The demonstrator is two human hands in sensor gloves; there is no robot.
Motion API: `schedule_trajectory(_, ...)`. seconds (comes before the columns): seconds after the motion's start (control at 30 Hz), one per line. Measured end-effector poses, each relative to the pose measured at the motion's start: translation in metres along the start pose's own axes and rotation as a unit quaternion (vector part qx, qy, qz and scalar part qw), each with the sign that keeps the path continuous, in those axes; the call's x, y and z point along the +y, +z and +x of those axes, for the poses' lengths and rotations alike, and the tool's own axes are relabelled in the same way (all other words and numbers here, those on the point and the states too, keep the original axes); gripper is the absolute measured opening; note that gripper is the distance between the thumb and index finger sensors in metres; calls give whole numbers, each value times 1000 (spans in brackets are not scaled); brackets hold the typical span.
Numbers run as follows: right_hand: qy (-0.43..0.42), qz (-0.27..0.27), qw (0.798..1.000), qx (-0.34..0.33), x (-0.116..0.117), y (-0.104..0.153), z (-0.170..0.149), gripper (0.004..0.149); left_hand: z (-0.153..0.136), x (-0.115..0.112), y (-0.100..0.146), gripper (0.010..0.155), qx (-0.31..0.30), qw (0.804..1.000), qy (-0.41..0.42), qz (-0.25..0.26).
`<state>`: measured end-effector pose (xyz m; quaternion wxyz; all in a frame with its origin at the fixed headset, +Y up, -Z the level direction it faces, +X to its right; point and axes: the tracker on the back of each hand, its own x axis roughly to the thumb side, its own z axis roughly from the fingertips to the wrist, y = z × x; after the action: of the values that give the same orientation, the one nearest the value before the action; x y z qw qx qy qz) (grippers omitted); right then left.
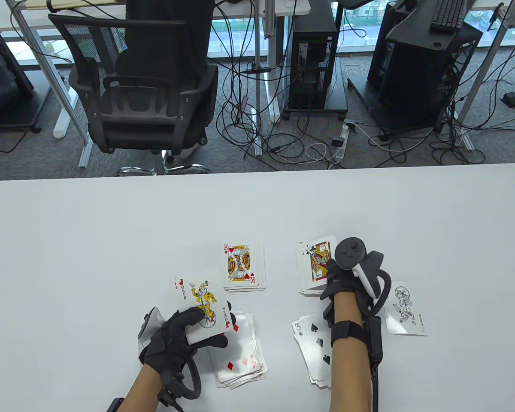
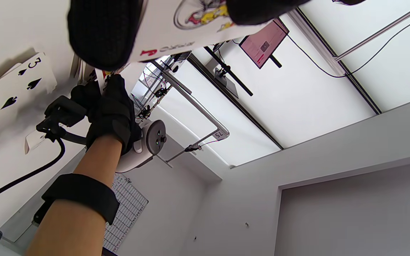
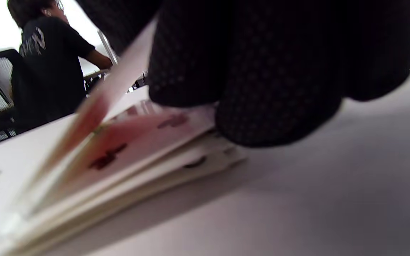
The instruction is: Playing card suit sorting
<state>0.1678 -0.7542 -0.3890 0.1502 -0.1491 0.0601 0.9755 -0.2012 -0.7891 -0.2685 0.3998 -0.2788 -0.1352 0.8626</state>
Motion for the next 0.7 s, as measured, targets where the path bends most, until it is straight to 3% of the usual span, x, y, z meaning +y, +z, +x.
schedule_trajectory(0.23, 189, 27, 982, -3, 18, 1, 18, 57, 0, 0, 0, 50, -1, 1000, 0, 1)
schedule_trajectory(0.4, 237, 17, 971, 2, 20, 6, 23, 60, 0, 1, 0, 50, -1, 1000, 1, 1)
schedule_trajectory(0.53, 237, 0, 971, 0, 8, 11, 29, 63, 0, 1, 0, 50, -2, 1000, 1, 0)
schedule_trajectory(0.7, 162, -37, 981, -102, -13, 32, 55, 61, -1, 2, 0, 50, 1, 1000, 2, 2)
